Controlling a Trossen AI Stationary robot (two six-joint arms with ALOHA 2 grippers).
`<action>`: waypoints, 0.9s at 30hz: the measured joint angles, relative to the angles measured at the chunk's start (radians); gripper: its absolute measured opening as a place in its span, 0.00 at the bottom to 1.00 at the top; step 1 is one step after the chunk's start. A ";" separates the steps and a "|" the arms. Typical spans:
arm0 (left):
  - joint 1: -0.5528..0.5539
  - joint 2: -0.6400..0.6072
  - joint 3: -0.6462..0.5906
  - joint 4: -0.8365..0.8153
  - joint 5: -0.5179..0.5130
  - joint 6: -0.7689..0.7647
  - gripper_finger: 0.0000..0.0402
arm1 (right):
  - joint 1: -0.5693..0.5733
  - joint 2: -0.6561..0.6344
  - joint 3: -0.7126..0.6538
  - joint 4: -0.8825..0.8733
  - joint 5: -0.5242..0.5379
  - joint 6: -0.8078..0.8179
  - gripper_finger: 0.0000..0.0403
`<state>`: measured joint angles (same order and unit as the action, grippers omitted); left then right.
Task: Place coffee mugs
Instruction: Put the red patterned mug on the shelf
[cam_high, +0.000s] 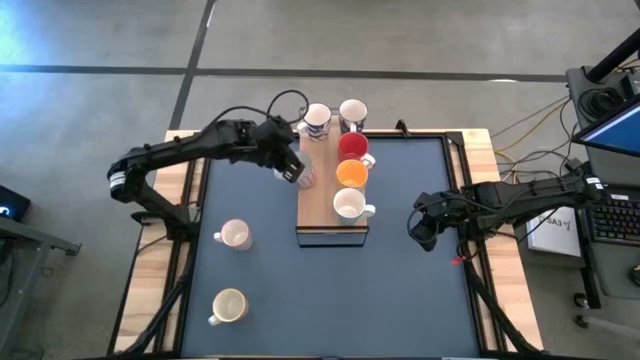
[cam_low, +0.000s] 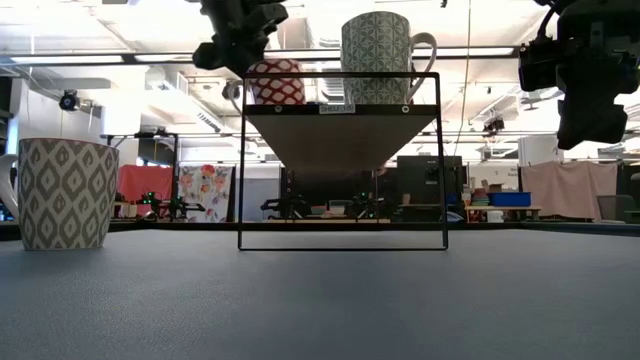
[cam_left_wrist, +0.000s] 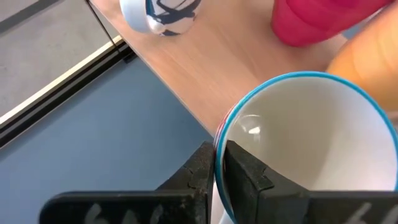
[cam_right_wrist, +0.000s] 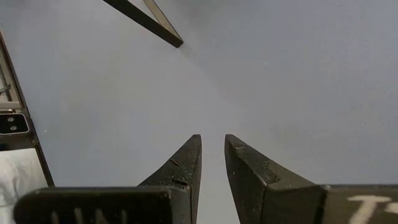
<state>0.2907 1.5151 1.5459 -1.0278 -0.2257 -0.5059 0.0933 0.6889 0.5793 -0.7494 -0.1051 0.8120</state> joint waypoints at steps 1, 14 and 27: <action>0.002 0.002 0.000 0.004 -0.001 0.000 0.04 | 0.000 0.000 0.000 0.000 0.000 0.000 0.15; 0.039 0.030 0.000 0.097 0.000 0.028 0.09 | 0.000 0.000 0.000 0.000 0.000 0.000 0.15; 0.071 0.065 -0.001 0.191 -0.001 0.029 0.10 | 0.000 0.000 0.000 0.000 0.000 0.000 0.15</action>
<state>0.3616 1.5802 1.5452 -0.8368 -0.2268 -0.4770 0.0933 0.6888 0.5793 -0.7494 -0.1051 0.8120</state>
